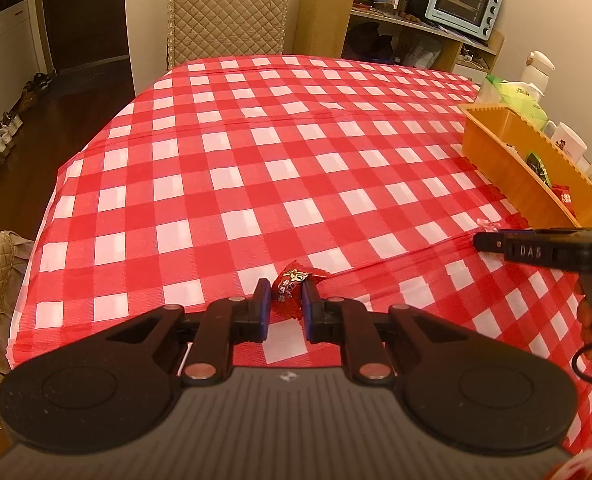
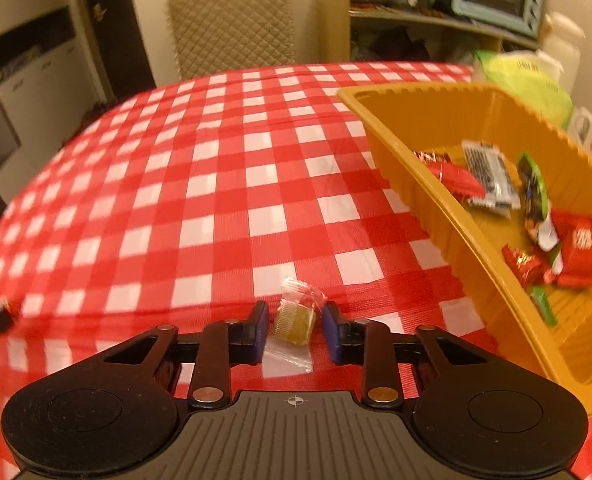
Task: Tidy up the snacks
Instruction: 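Grasp small clear-wrapped candy with right tool while left tool grasps red candy, then carry the clear candy and red candy over the orange tray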
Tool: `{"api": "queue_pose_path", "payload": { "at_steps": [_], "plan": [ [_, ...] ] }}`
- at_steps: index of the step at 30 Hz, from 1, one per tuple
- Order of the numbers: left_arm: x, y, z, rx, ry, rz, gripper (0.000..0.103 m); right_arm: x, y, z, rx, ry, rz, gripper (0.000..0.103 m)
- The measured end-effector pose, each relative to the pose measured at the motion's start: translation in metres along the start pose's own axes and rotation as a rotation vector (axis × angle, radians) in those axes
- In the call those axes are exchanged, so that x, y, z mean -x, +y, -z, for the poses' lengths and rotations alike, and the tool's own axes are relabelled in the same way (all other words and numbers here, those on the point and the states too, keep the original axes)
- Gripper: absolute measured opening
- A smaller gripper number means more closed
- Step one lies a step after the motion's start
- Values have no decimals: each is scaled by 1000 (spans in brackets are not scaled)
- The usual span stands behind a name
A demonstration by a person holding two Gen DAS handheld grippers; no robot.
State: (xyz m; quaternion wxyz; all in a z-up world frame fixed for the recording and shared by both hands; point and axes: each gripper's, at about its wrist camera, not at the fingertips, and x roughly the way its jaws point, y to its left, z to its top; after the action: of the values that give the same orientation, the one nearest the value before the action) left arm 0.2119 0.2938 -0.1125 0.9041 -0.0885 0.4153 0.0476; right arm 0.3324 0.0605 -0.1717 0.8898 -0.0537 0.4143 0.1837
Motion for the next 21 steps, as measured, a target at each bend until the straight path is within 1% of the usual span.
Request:
{"api": "queue_pose_path", "payload": {
  "at_steps": [1, 3, 9, 14, 21],
  "plan": [
    [-1, 0, 0, 0, 1, 1, 14, 0, 2, 2, 22, -1, 9, 22],
    [-1, 1, 0, 0, 2, 4, 14, 1, 5, 3, 46, 6, 9, 21],
    [0, -3, 0, -6, -4, 7, 14, 8, 7, 3, 57, 20, -29, 21],
    [7, -13, -2, -16, -14, 6, 14, 25, 8, 1, 53, 16, -82, 21],
    [29, -36, -5, -20, -53, -11, 14, 57, 2, 0, 58, -2, -180, 21]
  ]
}}
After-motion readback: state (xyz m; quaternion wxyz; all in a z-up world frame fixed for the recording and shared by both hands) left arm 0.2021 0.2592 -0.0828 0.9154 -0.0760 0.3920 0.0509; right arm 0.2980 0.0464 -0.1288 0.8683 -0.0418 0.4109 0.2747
